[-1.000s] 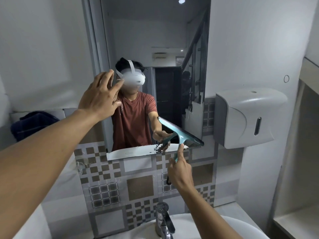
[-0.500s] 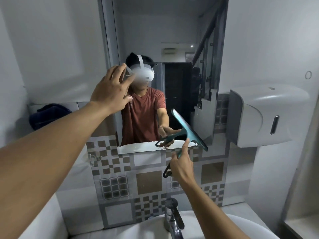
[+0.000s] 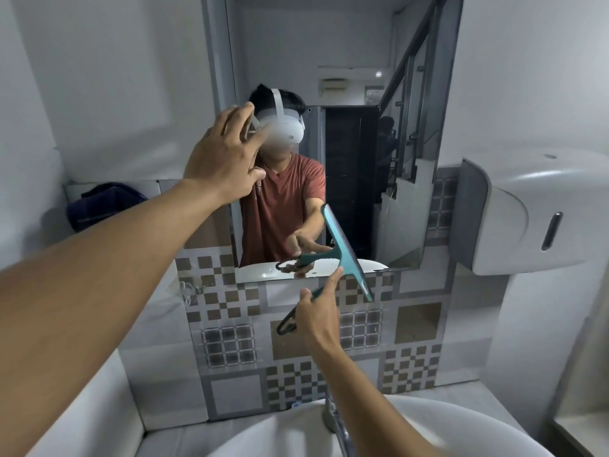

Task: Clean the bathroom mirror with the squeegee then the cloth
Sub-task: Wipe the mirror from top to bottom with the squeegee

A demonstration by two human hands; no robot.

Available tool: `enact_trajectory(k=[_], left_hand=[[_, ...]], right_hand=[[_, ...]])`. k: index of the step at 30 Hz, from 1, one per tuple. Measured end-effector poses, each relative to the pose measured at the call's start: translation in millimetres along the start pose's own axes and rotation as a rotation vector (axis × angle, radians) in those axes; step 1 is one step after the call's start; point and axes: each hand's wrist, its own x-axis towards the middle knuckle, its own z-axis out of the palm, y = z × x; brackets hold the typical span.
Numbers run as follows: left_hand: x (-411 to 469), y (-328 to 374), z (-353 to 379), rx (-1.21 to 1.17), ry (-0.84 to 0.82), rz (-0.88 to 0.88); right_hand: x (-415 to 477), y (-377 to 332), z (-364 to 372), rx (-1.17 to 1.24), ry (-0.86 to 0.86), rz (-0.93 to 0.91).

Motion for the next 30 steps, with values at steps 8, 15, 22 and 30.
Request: enact_trajectory(k=[8, 15, 22, 30], left_hand=[[0, -2, 0, 0.002, 0.0, 0.002], [-2, -4, 3, 0.008, 0.003, 0.006], [-18, -1, 15, 0.007, 0.003, 0.026], [-18, -1, 20, -0.013, 0.012, 0.014]], right_hand=[[-23, 13, 57, -0.034, -0.119, -0.034], [-27, 23, 61, -0.111, -0.087, -0.097], [-22, 40, 63, -0.174, -0.051, -0.114], [-28, 66, 52, -0.421, -0.111, -0.137]])
